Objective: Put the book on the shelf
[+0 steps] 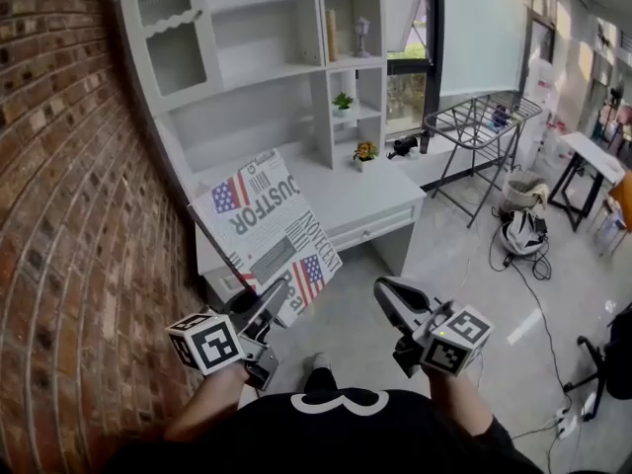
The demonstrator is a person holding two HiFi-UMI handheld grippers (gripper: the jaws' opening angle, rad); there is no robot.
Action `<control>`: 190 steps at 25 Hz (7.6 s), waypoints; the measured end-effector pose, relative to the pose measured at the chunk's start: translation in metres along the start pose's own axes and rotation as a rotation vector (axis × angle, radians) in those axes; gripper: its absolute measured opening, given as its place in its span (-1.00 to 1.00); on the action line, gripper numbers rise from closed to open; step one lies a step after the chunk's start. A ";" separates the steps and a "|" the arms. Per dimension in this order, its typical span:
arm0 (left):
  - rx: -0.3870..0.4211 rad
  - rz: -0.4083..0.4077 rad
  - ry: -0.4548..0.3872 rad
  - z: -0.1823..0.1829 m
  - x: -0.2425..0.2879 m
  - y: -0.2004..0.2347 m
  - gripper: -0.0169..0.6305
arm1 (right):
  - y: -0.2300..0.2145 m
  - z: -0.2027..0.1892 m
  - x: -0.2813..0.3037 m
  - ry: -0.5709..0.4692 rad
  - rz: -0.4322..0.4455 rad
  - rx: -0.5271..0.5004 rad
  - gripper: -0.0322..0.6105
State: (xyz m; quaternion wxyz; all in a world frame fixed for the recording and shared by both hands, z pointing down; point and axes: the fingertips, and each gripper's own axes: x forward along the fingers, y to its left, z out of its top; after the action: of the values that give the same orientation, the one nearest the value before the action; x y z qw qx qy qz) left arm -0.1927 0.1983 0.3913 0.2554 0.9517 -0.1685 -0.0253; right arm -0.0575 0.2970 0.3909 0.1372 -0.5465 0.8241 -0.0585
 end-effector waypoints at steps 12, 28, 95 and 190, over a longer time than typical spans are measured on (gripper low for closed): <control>-0.049 -0.005 0.032 0.007 0.044 0.048 -0.48 | -0.048 -0.016 0.048 0.039 -0.011 0.034 -0.87; -0.129 0.005 0.063 0.067 0.148 0.167 -0.48 | -0.159 -0.012 0.177 0.098 -0.036 0.092 -0.87; 0.291 0.331 -0.266 0.389 0.303 0.323 -0.48 | -0.348 0.083 0.528 0.099 0.480 0.012 -0.87; 0.435 0.595 -0.271 0.475 0.377 0.369 0.05 | -0.409 0.082 0.504 0.174 0.525 0.031 -0.87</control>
State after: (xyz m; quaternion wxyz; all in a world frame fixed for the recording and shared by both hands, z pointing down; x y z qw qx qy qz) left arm -0.0150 -0.4545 0.1761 0.0196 0.8813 -0.4706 -0.0392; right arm 0.1444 -0.3228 0.3321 0.0844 -0.3050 0.9452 -0.0802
